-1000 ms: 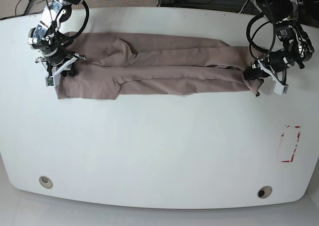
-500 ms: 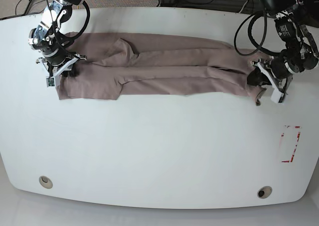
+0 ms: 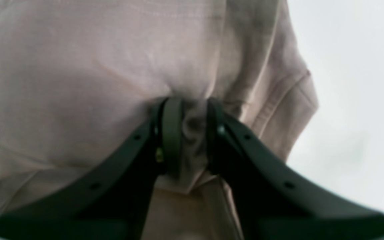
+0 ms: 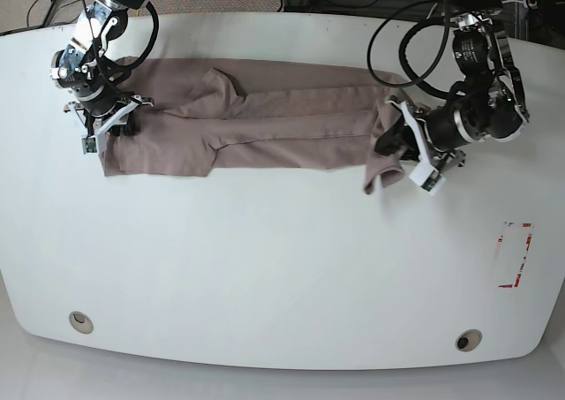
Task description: Layout the t-shirt on the table in an organized manner, then fold the t-shirt properly
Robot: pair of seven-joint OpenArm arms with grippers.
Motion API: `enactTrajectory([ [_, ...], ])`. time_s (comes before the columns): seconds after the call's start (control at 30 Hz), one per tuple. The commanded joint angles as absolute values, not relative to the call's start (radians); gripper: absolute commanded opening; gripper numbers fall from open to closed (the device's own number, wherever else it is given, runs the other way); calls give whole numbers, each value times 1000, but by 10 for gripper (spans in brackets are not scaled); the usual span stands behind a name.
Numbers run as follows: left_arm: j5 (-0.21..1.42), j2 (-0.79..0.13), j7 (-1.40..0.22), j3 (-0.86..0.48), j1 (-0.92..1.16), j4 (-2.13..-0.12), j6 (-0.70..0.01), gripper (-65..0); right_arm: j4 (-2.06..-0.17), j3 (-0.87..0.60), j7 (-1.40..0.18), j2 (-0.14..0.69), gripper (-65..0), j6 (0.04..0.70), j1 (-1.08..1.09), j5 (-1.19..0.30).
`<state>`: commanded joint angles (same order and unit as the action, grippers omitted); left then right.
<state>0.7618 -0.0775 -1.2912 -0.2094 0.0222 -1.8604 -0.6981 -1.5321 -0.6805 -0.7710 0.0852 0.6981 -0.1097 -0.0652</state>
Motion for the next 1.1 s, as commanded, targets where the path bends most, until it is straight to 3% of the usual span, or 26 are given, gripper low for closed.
enactTrajectory([
  [0.4,558,101,-1290,-62,-7,-1837,-698,-594,-1532,-680,-771,84,-534,698,-108,-65],
  [0.7,532,147,-1287,-41,-28,-1776,-698,-593,-1532,-680,-771,84,-534,698,-108,-65],
  [0.87,532,157,-1288,-41,-47,-1751,-698,-528,-1532,-680,-771,84,-534,698,-108,-65],
  [1.1,541,157,-1305,22,-58,-1758,-698,-369,-1532,-680,-771,82,-534,698,-107,-65],
])
